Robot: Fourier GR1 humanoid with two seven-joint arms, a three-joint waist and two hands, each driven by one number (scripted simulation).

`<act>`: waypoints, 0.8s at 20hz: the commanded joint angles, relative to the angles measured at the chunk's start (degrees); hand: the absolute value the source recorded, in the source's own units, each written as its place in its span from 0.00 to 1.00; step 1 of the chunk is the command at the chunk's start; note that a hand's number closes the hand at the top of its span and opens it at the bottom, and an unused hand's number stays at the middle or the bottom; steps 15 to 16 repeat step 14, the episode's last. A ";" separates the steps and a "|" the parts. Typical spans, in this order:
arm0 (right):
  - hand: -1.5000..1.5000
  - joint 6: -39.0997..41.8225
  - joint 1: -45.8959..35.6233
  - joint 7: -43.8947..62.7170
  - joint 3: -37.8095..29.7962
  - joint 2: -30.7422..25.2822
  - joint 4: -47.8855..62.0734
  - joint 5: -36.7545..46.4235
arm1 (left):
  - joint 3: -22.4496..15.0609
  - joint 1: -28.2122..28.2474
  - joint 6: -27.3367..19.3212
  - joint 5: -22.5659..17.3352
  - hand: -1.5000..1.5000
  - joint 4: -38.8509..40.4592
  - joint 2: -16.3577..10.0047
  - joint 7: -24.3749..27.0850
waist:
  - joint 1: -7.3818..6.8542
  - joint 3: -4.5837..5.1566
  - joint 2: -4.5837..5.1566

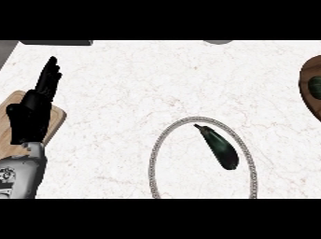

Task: Pick the squash from the placemat and place it in the bowl

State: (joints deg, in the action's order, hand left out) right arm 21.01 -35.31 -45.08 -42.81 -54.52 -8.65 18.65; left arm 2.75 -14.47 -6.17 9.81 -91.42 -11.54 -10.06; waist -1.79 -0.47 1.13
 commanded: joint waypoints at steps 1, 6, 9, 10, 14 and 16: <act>0.00 6.84 4.23 -5.02 -0.70 -1.12 0.39 -1.08 | 0.11 -0.51 0.83 -0.62 0.50 -0.14 -0.17 -1.30 | 0.22 -0.05 -0.11; 0.00 11.85 7.90 -8.84 -0.24 -0.46 -0.97 -1.66 | -0.69 1.81 -0.22 0.46 0.50 -0.78 0.83 0.91 | 0.42 -0.08 -0.44; 0.00 13.63 10.65 -10.17 -0.14 -1.50 -1.87 -2.18 | 1.39 1.16 1.77 -0.94 0.50 -0.73 -1.82 0.74 | 0.77 -0.06 -0.55; 0.00 15.12 10.52 -9.91 -0.13 -2.49 -2.41 -2.52 | 0.29 1.32 -0.43 0.51 0.50 1.69 0.56 1.27 | 1.31 0.02 -0.50; 0.00 14.79 11.21 -9.78 0.71 -1.18 -3.32 -2.72 | 0.38 0.09 -0.70 0.74 0.50 1.00 0.47 1.35 | 0.93 -0.08 -0.41; 0.00 14.79 11.21 -9.78 0.71 -1.18 -3.32 -2.72 | 0.38 0.09 -0.70 0.74 0.50 1.00 0.47 1.35 | 0.93 -0.08 -0.41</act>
